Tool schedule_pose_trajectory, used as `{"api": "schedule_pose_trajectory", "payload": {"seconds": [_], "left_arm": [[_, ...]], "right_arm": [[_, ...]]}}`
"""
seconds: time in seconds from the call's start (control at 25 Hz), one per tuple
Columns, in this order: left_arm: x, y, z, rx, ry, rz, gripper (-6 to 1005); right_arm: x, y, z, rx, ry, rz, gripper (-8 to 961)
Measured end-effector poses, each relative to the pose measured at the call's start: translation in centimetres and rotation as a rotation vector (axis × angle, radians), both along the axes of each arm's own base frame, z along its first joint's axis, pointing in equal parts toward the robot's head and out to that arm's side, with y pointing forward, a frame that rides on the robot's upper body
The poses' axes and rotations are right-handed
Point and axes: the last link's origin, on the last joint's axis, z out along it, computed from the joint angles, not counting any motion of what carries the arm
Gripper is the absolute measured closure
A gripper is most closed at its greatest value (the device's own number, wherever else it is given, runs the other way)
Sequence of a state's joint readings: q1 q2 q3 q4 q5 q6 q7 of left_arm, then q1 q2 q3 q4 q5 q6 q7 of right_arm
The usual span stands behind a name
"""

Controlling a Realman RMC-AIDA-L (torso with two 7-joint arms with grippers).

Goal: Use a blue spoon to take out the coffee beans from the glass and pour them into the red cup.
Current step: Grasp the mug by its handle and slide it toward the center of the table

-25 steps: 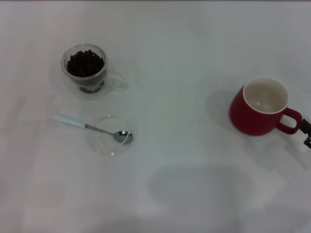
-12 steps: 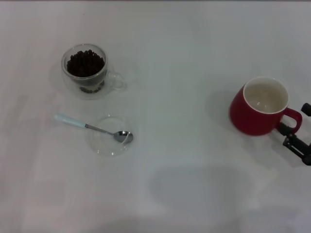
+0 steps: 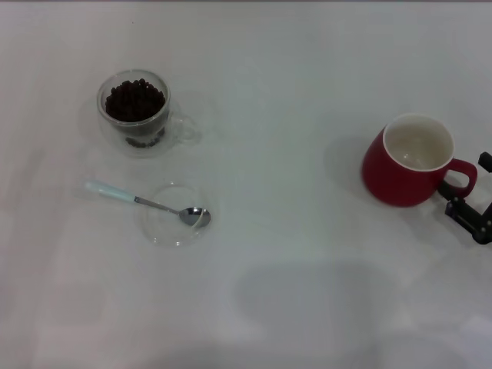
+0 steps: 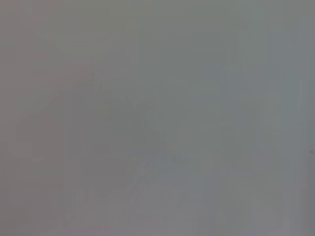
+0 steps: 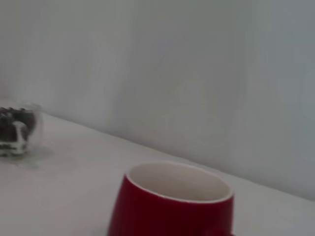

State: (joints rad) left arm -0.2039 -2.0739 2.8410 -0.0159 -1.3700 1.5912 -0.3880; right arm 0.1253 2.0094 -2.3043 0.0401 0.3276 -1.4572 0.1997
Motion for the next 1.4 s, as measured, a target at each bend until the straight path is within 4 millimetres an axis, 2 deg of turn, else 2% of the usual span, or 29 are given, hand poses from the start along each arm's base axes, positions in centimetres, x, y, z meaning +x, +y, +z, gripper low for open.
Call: {"api": "schedule_pose_trajectory", "payload": {"seconds": [0.4, 0.84, 1.04, 1.4], "left_arm": [[-0.4, -0.3, 0.3, 0.001, 0.013, 0.011, 378], [-0.6, -0.5, 0.5, 0.000, 0.028, 0.017, 377], [-0.6, -0.5, 0.5, 0.000, 0.029, 0.018, 377], [-0.7, -0.8, 0.5, 0.000, 0.029, 0.025, 377]], "right_arm": [[0.1, 0.9, -0.2, 0.003, -0.018, -0.018, 206], [-0.9, 1.8, -1.0, -0.012, 0.006, 0.012, 636], [-1.8, 2.1, -1.9, -0.060, 0.010, 0.065, 695], [-4.1, 2.2, -4.1, -0.185, 0.029, 0.184, 695]]}}
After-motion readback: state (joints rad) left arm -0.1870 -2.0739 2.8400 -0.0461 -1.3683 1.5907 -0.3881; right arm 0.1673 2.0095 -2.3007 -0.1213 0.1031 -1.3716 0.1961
